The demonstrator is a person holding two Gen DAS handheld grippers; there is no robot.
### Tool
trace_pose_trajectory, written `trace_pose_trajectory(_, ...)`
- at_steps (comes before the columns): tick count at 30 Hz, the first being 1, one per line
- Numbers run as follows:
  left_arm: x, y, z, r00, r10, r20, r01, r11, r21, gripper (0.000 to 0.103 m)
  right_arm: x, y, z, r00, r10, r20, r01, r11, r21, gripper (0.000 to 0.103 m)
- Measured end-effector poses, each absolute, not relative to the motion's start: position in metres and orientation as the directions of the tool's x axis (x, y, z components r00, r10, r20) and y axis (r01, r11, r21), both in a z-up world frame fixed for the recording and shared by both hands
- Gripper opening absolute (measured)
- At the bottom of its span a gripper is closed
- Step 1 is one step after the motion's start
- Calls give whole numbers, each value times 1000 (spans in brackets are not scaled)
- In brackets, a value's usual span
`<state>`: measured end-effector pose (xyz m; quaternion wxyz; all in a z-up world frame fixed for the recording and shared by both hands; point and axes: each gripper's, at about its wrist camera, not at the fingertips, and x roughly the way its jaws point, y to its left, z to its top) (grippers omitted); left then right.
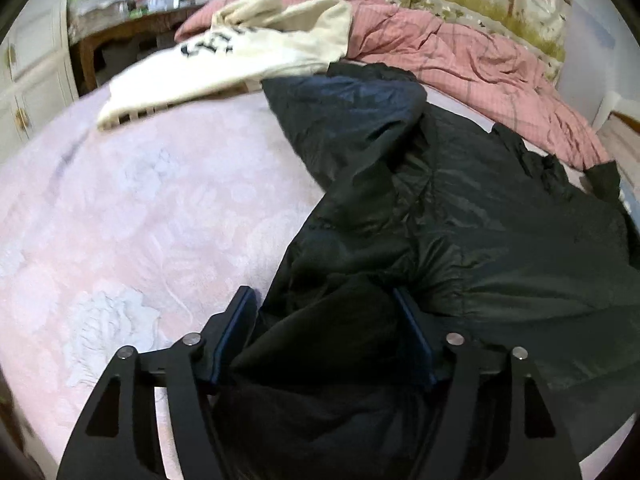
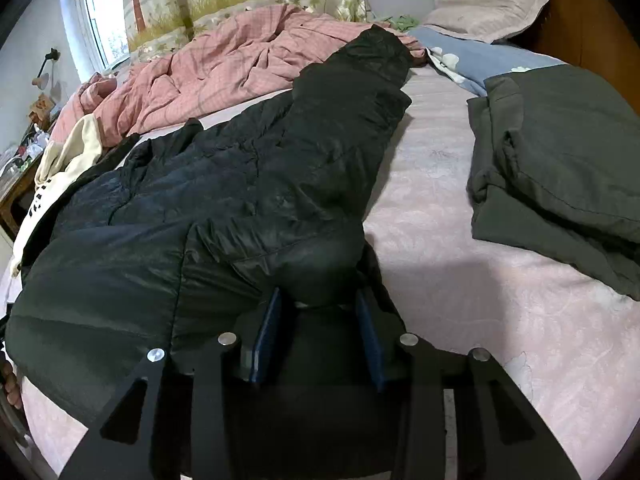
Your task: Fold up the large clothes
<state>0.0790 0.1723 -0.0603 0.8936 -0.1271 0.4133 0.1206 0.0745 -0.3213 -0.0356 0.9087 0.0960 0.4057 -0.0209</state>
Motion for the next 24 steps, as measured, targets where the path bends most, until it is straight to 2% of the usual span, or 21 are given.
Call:
trace_pose_trajectory(9, 75, 167, -55, 648, 140, -748, -318, 943, -99, 67, 74, -321, -35, 671, 31, -741, 121, 981, 151, 43)
trace_pose_trajectory(10, 69, 166, -47, 684, 156, -712, -317, 943, -98, 61, 72, -321, -34, 675, 27, -737, 123, 981, 148, 43)
trace_pose_trajectory(11, 60, 165, -37, 726, 173, -666, -311, 946, -93, 60, 69, -321, -31, 689, 19, -724, 127, 981, 146, 43)
trace_pose_trajectory(14, 19, 156, 4, 872, 236, -429, -281, 959, -43, 60, 54, -317, -17, 749, 40, -661, 81, 985, 152, 43)
trace_pose_trajectory(16, -2, 149, 17, 918, 216, -334, -243, 969, -40, 60, 39, -313, -4, 803, 26, -596, 69, 988, 135, 43)
trace_pose_trajectory(20, -15, 119, 19, 935, 30, -352, -71, 992, -103, 60, 11, -297, 21, 866, 51, -497, 9, 993, 118, 44)
trace_pose_trajectory(24, -4, 68, 10, 891, -153, -427, 83, 980, -179, 66, -5, -260, 32, 866, 157, -475, -103, 985, 136, 52)
